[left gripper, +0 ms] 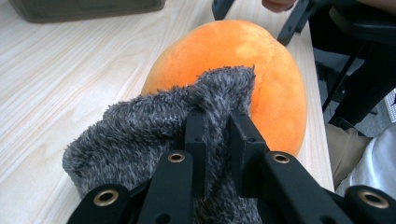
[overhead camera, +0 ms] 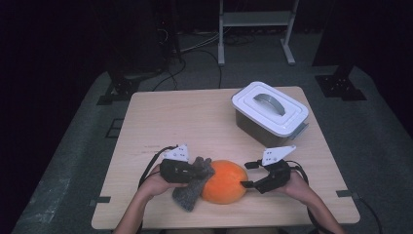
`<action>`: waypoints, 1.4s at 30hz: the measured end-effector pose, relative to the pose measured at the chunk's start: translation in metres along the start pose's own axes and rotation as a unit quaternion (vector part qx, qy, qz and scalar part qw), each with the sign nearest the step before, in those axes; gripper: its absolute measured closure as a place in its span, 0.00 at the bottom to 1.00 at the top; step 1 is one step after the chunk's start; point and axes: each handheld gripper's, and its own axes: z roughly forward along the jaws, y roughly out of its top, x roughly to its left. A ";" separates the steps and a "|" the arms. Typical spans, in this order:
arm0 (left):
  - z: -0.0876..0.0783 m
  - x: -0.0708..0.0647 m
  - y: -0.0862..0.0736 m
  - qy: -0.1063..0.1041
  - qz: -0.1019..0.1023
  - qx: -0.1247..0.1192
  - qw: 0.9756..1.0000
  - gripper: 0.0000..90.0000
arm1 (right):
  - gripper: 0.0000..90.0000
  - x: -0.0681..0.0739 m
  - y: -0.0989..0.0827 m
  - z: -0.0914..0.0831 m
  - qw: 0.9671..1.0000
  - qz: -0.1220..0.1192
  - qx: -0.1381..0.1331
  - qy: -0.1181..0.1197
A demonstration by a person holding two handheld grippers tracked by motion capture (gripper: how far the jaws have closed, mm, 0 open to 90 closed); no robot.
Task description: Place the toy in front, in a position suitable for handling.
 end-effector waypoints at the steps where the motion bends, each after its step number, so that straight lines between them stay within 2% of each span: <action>1: 0.000 0.000 0.000 0.001 -0.001 -0.002 1.000 0.88 | 0.32 0.000 -0.002 0.002 1.000 0.002 0.008 0.002; 3: 0.001 -0.001 0.000 0.005 0.002 -0.003 1.000 0.88 | 0.35 0.000 -0.002 0.007 1.000 0.008 0.021 0.010; 5: 0.000 -0.003 0.003 0.006 0.006 -0.007 1.000 0.88 | 0.44 -0.001 0.000 0.011 0.999 0.013 0.030 0.018; 8: -0.002 -0.008 0.012 0.003 0.019 -0.014 1.000 0.88 | 0.59 0.003 0.005 0.008 1.000 -0.008 0.027 0.013; 11: -0.001 -0.015 0.026 -0.007 0.033 -0.025 0.999 0.88 | 0.63 0.010 0.013 0.007 1.000 -0.023 0.016 0.004; 15: 0.006 -0.029 0.050 -0.024 0.064 -0.028 0.997 0.88 | 0.65 0.022 0.027 0.011 0.998 -0.059 0.013 -0.014; 17: 0.008 -0.032 0.055 -0.028 0.071 -0.027 0.997 0.88 | 0.65 0.025 0.029 0.012 0.998 -0.064 0.012 -0.015; 18: 0.012 -0.035 0.059 -0.031 0.077 -0.023 0.996 0.88 | 0.65 0.028 0.030 0.015 0.997 -0.075 0.018 -0.017; 19: 0.016 -0.035 0.061 -0.031 0.079 -0.010 0.996 0.88 | 0.66 0.028 0.029 0.016 0.997 -0.076 0.019 -0.017; 22: 0.017 -0.028 0.055 -0.022 0.067 0.000 0.998 0.88 | 0.67 0.024 0.023 0.015 0.998 -0.063 0.020 -0.012; 24: 0.014 -0.022 0.049 -0.018 0.053 -0.002 0.998 0.88 | 0.68 0.021 0.020 0.014 0.998 -0.058 0.019 -0.010; 25: 0.014 -0.022 0.049 -0.018 0.053 -0.002 0.998 0.88 | 0.68 0.020 0.019 0.014 0.998 -0.054 0.019 -0.010; 26: 0.010 -0.017 0.043 -0.012 0.043 -0.005 0.999 0.87 | 0.68 0.019 0.019 0.014 0.998 -0.051 0.018 -0.010; 28: 0.005 -0.012 0.038 -0.006 0.035 -0.003 0.999 0.87 | 0.67 0.017 0.019 0.014 0.999 -0.048 0.016 -0.009; 30: 0.002 -0.010 0.034 -0.003 0.026 0.000 1.000 0.87 | 0.59 0.015 0.020 0.015 0.999 -0.032 0.015 -0.003; 32: 0.001 -0.010 0.030 -0.004 0.021 0.000 1.000 0.87 | 0.47 0.011 0.019 0.016 1.000 -0.003 0.012 0.010; 35: 0.000 -0.011 0.025 -0.014 0.012 -0.008 1.000 0.87 | 0.34 0.007 0.018 0.017 1.000 0.020 0.017 0.010; 37: 0.004 -0.015 0.017 -0.036 0.002 -0.020 0.999 0.87 | 0.29 0.007 0.018 0.021 0.999 0.035 0.023 0.025; 40: 0.006 -0.020 0.016 -0.044 0.003 -0.020 0.999 0.87 | 0.27 0.010 0.019 0.029 0.998 0.036 0.037 0.038; 42: 0.004 -0.022 0.017 -0.045 0.000 -0.020 0.999 0.87 | 0.30 0.009 0.019 0.033 0.997 0.043 0.038 0.043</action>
